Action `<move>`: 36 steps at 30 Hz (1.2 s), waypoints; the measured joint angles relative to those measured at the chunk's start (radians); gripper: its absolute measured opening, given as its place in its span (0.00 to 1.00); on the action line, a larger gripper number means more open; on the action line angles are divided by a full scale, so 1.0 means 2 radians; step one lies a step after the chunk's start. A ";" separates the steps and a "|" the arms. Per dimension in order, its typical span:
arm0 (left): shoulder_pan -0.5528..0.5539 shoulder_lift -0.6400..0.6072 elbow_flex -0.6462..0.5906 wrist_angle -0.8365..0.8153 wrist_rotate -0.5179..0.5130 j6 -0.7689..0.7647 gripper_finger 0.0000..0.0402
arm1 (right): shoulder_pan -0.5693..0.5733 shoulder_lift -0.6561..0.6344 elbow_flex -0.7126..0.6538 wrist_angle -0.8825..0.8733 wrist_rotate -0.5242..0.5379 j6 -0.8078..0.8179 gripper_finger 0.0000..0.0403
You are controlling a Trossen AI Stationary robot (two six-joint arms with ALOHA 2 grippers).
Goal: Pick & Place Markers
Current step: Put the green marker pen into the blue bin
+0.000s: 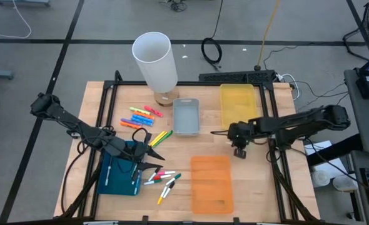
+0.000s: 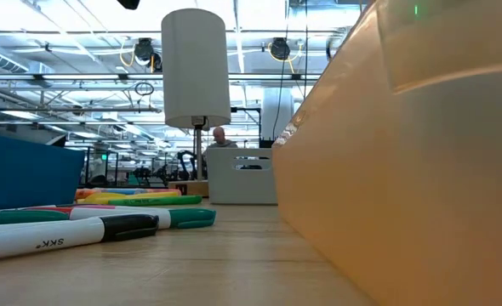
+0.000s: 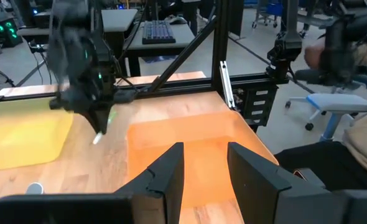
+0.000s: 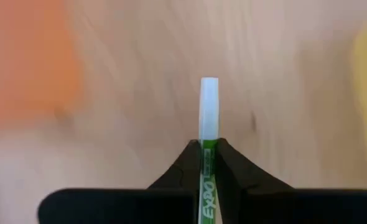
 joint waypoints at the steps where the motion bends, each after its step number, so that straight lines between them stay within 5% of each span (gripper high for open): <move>1: 0.000 0.000 0.000 0.002 0.000 -0.003 0.32 | 0.006 -0.012 0.007 0.003 0.006 0.002 0.03; 5: 0.000 0.000 0.000 0.000 -0.005 -0.016 0.32 | 0.038 -0.057 0.024 0.029 0.026 0.010 0.03; 12: 0.005 0.031 0.000 0.036 -0.056 -0.019 0.32 | 0.091 -0.098 0.026 0.250 0.046 -0.032 0.03; 18: 0.031 0.105 0.000 0.163 -0.075 0.037 0.32 | 0.120 -0.061 0.027 0.430 0.045 -0.091 0.03; 27: 0.066 0.206 0.000 0.317 -0.075 0.068 0.33 | 0.153 0.007 0.027 0.585 0.020 -0.150 0.03; 36: 0.090 0.271 0.043 0.360 0.017 0.037 0.53 | 0.158 0.052 0.027 0.631 0.020 -0.170 0.03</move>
